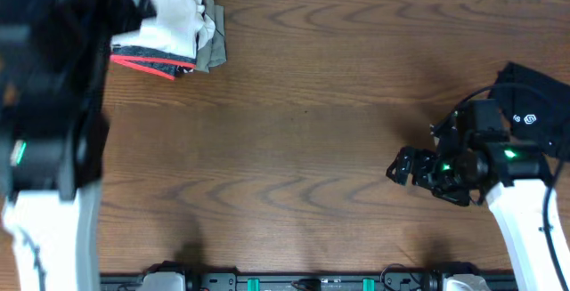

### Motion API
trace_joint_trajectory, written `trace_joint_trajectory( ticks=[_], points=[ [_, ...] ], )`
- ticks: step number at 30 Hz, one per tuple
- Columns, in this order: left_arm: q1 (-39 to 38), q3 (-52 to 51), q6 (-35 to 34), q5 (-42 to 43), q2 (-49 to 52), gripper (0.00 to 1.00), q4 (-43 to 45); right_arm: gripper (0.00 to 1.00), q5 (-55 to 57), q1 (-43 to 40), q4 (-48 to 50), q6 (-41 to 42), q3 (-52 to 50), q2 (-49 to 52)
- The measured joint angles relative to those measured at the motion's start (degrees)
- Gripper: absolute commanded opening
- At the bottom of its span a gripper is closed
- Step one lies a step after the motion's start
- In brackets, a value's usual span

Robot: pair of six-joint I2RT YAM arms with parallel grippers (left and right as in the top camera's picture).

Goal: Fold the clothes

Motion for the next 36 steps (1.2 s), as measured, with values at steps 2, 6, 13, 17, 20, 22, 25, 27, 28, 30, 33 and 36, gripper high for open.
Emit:
trace_joint_trajectory(
  ticks=[2,6,13,17,20,22,25,27,28,30,33,36],
  points=[
    [0.0,-0.3,-0.8,2.1,-4.5,0.98,-3.1,0.99,-0.3,0.0,-0.7,-0.3,1.6,-3.0],
    [0.0,-3.8,-1.5,10.6,-13.6,0.98,-4.4,0.99,-0.5,0.0,-0.7,-0.7,3.4,-10.4],
    [0.0,-18.0,-2.1,23.1,-27.2,0.98,-2.9,0.99,2.6,0.0,-2.5,0.1,4.0,-28.3],
    [0.0,-29.1,-4.1,26.2,-31.2,0.98,-0.9,0.99,5.8,0.0,-3.7,2.4,4.2,-36.7],
    [0.0,-38.3,-5.2,29.4,-34.4,0.98,2.3,0.99,8.8,0.0,-3.9,3.8,4.2,-42.2],
    [0.0,-43.8,-5.8,31.6,-36.8,0.98,5.2,0.99,10.6,0.0,-3.9,4.3,4.2,-45.1],
    [0.0,-50.7,-7.1,33.9,-40.6,0.98,10.4,0.99,13.6,0.0,-3.7,5.0,4.2,-49.3],
    [0.0,-55.0,-8.2,34.7,-42.9,0.98,13.3,0.99,14.9,0.0,-3.5,5.2,4.2,-50.8],
    [0.0,-56.9,-8.7,35.1,-43.6,0.98,14.5,0.99,15.5,0.0,-3.5,5.2,4.2,-51.1],
    [0.0,-59.6,-9.5,35.6,-44.0,0.98,15.6,0.99,16.7,0.0,-3.3,5.2,4.2,-51.2],
    [0.0,-62.8,-10.5,35.8,-43.5,0.98,16.0,0.99,19.0,0.0,-2.9,5.2,4.2,-51.2],
    [0.0,-64.5,-10.7,36.0,-42.2,0.98,16.0,0.99,22.1,0.0,-1.2,5.3,4.2,-51.2]
  ],
)
